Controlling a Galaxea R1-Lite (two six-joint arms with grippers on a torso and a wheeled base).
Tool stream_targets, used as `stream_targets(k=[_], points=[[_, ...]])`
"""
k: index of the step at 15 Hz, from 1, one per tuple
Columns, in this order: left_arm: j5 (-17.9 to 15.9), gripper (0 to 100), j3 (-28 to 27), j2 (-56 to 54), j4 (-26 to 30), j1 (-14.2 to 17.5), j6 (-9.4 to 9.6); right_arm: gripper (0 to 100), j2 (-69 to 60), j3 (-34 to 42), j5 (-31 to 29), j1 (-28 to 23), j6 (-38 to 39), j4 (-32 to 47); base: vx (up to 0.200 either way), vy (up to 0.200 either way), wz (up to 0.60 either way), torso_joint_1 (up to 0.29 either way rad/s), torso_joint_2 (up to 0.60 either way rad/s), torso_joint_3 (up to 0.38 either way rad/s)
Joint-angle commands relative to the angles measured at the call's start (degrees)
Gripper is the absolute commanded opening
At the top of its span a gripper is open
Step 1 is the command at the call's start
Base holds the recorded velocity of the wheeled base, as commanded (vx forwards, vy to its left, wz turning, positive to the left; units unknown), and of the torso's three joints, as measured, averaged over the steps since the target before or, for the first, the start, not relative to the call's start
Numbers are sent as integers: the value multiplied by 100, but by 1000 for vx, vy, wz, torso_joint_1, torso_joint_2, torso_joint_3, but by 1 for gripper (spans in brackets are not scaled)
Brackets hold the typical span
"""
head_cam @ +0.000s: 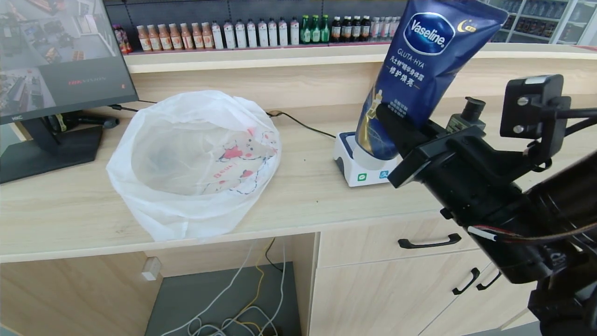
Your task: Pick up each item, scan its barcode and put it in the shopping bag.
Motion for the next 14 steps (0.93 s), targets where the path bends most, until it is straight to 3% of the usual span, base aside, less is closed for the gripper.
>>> stream_targets(k=[1, 14], points=[[4, 100, 0, -2, 0, 0, -4, 0, 118, 60, -171, 37, 24, 1, 0, 0, 0, 0, 0, 0], [-5, 100, 0, -2, 0, 0, 5, 0, -14, 289, -179, 195, 165, -17, 0, 200, 0, 3, 3, 3]])
